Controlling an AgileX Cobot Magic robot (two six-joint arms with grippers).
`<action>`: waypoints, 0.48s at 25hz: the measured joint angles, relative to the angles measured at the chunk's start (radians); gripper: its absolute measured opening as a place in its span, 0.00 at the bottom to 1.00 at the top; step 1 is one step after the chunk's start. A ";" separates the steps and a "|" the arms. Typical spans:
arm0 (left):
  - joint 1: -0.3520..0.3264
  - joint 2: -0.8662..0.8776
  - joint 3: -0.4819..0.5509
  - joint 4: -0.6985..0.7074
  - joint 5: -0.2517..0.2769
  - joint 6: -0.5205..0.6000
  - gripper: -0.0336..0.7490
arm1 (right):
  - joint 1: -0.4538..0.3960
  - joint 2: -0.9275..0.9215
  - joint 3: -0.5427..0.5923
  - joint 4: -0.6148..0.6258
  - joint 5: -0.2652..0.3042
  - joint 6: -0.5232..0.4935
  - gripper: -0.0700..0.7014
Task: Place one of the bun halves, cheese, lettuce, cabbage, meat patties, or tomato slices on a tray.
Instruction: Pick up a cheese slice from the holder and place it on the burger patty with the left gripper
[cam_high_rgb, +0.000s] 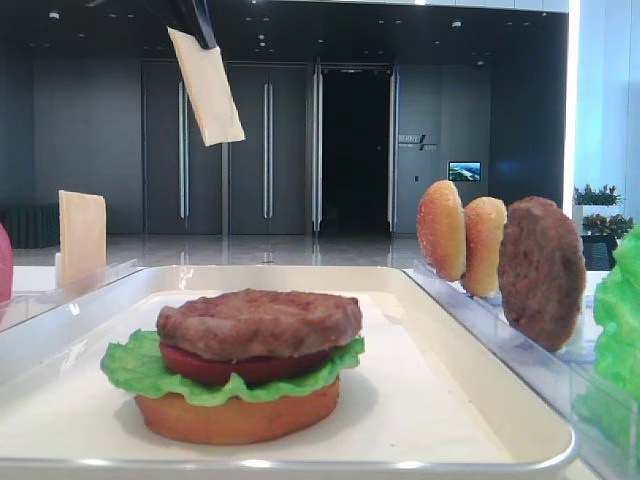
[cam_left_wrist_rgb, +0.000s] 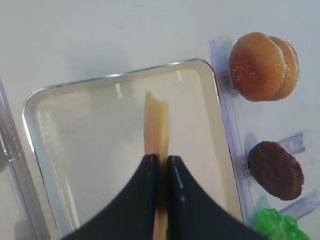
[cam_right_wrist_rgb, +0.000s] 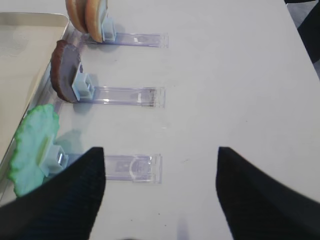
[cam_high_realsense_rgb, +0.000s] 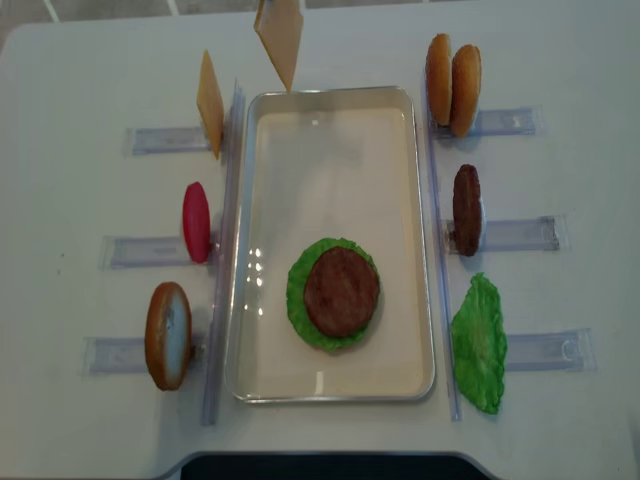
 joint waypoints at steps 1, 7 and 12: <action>0.000 -0.019 0.030 0.001 0.000 0.001 0.08 | 0.000 0.000 0.000 0.000 0.000 0.000 0.71; 0.000 -0.157 0.321 -0.006 -0.010 0.029 0.08 | 0.000 0.000 0.000 0.000 0.000 0.000 0.71; 0.000 -0.257 0.538 -0.113 -0.129 0.086 0.08 | 0.000 0.000 0.000 0.000 0.000 0.000 0.71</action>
